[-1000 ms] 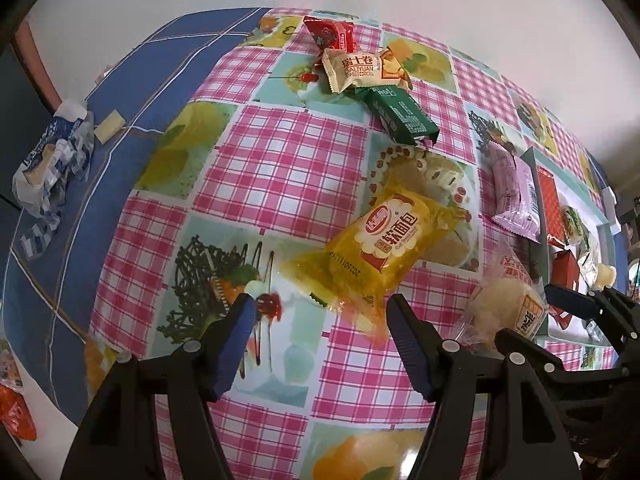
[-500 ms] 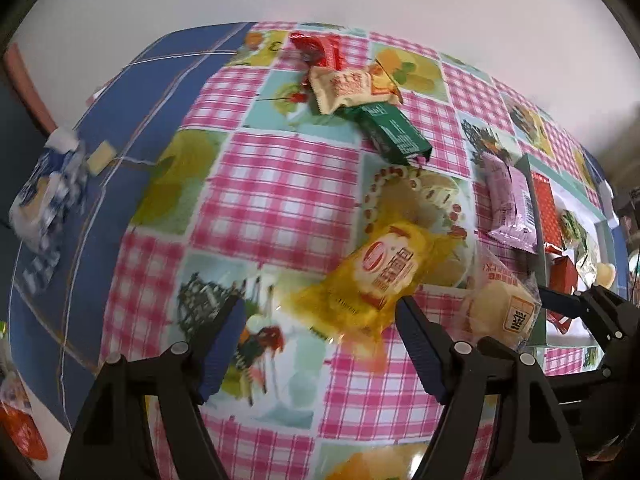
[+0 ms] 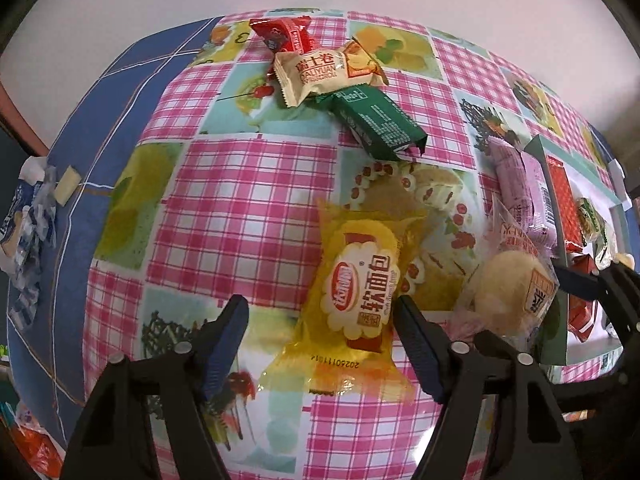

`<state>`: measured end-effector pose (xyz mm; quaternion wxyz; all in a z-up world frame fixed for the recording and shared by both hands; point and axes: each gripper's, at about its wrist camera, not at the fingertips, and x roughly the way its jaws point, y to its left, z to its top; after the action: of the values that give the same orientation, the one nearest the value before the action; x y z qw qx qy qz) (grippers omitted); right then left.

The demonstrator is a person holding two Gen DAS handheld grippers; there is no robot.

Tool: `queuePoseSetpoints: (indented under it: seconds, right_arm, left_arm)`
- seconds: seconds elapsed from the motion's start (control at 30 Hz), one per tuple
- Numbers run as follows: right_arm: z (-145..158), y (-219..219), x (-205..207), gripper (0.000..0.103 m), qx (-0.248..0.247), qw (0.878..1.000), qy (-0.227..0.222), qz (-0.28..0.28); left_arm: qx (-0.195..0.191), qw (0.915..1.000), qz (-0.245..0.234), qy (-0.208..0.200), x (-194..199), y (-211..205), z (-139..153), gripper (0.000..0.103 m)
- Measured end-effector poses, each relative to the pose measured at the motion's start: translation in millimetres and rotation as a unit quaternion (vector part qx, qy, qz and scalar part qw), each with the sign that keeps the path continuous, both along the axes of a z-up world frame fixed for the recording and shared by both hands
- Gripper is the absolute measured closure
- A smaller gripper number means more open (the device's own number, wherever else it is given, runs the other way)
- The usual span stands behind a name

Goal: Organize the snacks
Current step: 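Grasp the white printed bun with the right tool while the left tool grasps the yellow bread bag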

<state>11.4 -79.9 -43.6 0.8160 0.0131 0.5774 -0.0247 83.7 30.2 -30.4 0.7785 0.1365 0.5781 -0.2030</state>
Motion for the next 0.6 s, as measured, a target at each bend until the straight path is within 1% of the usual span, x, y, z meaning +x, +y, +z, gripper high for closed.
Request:
queuePoseSetpoints:
  seconds: [0.03,0.07,0.13,0.2,0.33,0.4,0.43,0.5,0.6]
  right_arm:
    - [-2,0,3,0.021,-0.006,1.0,0.003,-0.003]
    - [-4,-1,6,0.021,-0.008,1.0,0.003,-0.007]
    - [-5,-4,10,0.021,-0.002,1.0,0.004,-0.014]
    - [-4,-4,15,0.021,-0.002,1.0,0.001,-0.008]
    - [-3,-10,18,0.022,0.001,1.0,-0.005,-0.015]
    - [-2,-11,19,0.03,0.002,1.0,-0.01,-0.02]
    - [-1,-10,19,0.032,0.002,1.0,-0.013,-0.019]
    - [1,-10,18,0.038,0.003,1.0,-0.017,-0.016]
    - [4,-10,18,0.043,0.01,1.0,-0.019,-0.021]
  left_arm:
    - [-0.003,1.0,0.0,0.002,0,-1,-1,0.037]
    - [-0.006,1.0,0.002,0.004,0,0,-1,0.044]
    - [-0.002,1.0,0.007,0.002,1,0,-3,0.047]
    - [-0.003,0.9999,0.011,-0.001,2,2,-3,0.054]
    - [-0.002,0.9997,0.022,-0.005,3,6,-3,0.055]
    - [-0.003,0.9996,0.027,-0.006,3,8,-4,0.055]
    - [-0.003,0.9996,0.028,-0.006,3,8,-4,0.056]
    - [-0.002,0.9995,0.032,-0.007,2,8,-3,0.058]
    - [0.003,0.9994,0.034,-0.008,1,8,-2,0.059]
